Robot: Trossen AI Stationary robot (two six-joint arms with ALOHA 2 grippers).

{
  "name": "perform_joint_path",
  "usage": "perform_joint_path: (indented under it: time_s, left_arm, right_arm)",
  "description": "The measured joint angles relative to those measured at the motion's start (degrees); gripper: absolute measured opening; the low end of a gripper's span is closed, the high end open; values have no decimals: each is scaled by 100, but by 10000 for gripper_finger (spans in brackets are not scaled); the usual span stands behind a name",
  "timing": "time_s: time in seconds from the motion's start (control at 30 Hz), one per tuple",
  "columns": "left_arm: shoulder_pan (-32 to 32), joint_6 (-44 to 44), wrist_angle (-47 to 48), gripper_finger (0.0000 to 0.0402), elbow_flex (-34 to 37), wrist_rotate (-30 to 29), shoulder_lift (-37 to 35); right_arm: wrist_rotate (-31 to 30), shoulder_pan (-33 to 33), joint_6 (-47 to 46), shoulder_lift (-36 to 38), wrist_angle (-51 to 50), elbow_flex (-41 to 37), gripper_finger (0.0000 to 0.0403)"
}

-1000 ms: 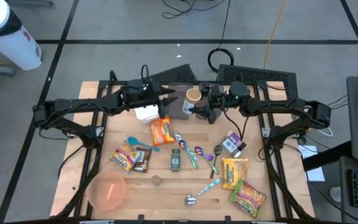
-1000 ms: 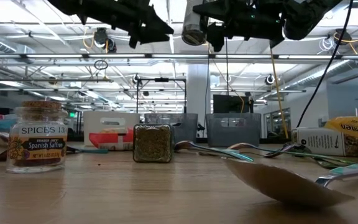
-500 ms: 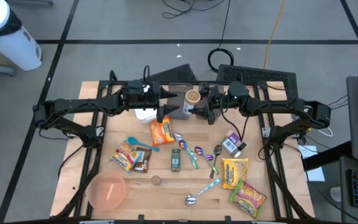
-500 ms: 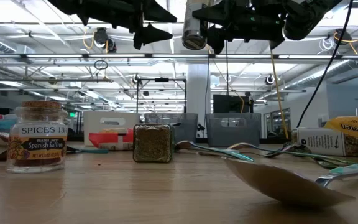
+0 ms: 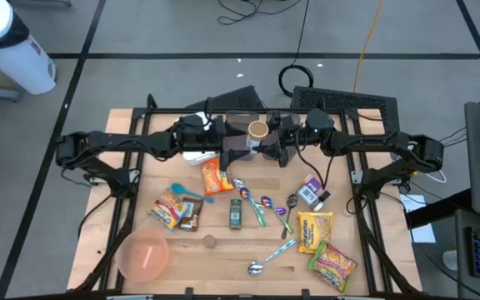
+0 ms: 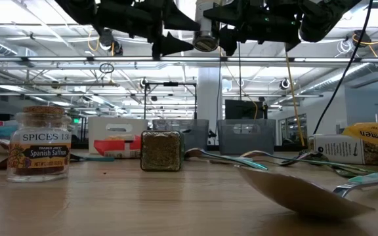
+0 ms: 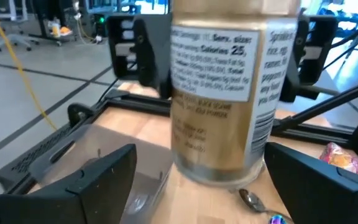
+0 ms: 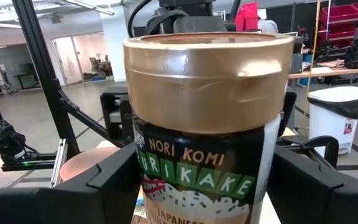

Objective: Pick & Place Food Item
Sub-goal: Put the gold seasoning bottle into the left black bin

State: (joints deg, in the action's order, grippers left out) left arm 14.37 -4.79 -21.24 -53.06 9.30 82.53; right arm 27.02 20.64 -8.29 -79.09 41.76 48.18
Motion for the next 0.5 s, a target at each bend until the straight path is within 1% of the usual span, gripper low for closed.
perform_joint_path:
  time_s: [0.13,0.33,0.5]
  left_arm:
    - [1,-50,-306,350,0,277,129]
    - [6,-139,-309,341,-142,429,334]
    - [2,-176,-301,342,-425,630,608]
  right_arm:
    - [25,-19,0,0,2,0,274]
    - [12,-47,2,0,9,-1,274]
    - [17,-97,2,0,20,-2,274]
